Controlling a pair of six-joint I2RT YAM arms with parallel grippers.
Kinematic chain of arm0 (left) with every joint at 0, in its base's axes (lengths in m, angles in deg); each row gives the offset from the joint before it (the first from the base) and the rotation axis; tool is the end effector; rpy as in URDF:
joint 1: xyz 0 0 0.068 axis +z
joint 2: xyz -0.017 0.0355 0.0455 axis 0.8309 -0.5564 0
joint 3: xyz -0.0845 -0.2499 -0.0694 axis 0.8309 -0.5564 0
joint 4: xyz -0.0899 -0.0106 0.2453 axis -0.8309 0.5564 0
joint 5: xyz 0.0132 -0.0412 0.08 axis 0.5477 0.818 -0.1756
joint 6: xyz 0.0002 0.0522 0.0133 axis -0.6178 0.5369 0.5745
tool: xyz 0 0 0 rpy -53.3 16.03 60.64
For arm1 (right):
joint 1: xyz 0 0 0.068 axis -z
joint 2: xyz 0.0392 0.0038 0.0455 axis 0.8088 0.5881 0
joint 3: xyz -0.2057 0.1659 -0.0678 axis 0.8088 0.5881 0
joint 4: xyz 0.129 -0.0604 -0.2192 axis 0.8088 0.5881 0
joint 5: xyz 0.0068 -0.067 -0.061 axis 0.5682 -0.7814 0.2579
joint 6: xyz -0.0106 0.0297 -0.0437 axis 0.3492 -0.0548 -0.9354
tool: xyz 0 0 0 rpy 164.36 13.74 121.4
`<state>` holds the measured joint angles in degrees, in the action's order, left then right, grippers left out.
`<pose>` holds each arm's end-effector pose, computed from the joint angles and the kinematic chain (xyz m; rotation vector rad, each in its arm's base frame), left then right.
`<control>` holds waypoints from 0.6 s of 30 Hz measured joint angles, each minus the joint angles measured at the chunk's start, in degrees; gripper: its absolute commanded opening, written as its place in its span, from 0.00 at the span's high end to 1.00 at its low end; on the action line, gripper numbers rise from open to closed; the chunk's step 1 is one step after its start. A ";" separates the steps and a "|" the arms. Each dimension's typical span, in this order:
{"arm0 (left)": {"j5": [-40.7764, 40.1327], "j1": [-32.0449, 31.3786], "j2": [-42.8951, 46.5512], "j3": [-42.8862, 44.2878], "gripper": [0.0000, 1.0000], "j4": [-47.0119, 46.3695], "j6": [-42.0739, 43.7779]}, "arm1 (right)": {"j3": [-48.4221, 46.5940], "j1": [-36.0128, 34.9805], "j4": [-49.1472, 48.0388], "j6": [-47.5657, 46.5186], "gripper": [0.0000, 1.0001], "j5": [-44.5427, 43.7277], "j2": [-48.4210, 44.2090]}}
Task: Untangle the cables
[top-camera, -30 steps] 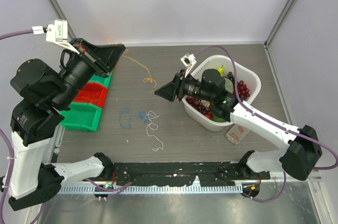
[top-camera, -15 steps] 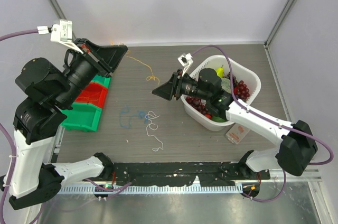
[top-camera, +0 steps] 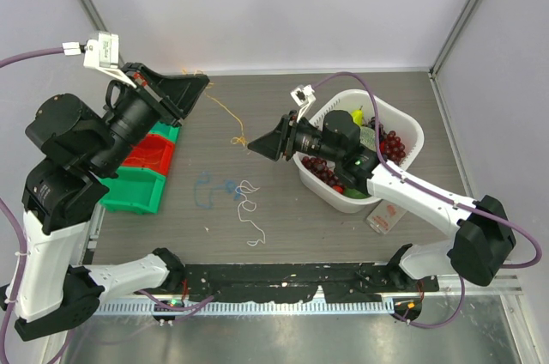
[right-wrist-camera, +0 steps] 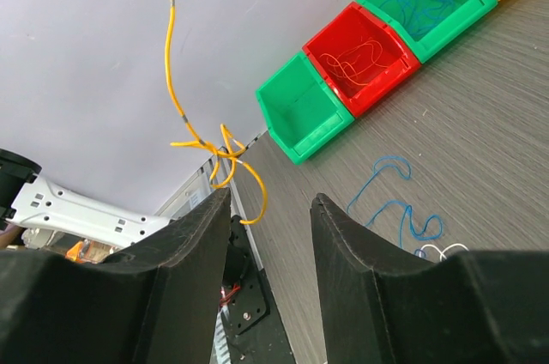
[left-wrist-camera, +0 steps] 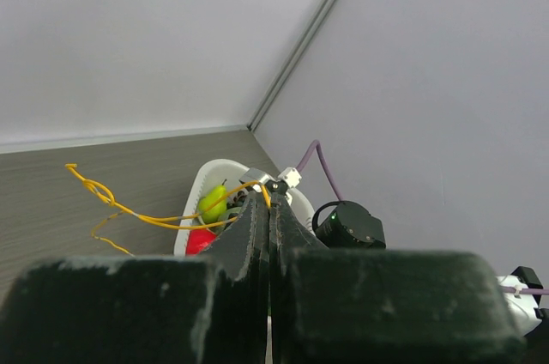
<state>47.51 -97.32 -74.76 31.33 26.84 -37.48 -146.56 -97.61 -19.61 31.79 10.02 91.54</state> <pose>0.0930 -0.0757 0.5779 0.0378 1.4714 -0.9417 0.2188 0.2291 0.3461 -0.4811 1.7033 1.3925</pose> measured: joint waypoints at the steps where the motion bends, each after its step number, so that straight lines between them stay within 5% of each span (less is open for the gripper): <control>1: 0.09 0.00 0.00 0.00 1.00 0.00 -0.09 | 0.00 0.02 0.04 0.02 0.52 -0.02 0.00; 18: 0.85 0.00 0.00 0.00 1.00 -0.02 -0.98 | 0.00 0.26 -1.22 0.76 0.59 0.28 0.42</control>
<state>48.37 -97.32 -74.76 31.33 26.81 -38.46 -146.56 -97.35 -20.84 32.55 10.31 91.96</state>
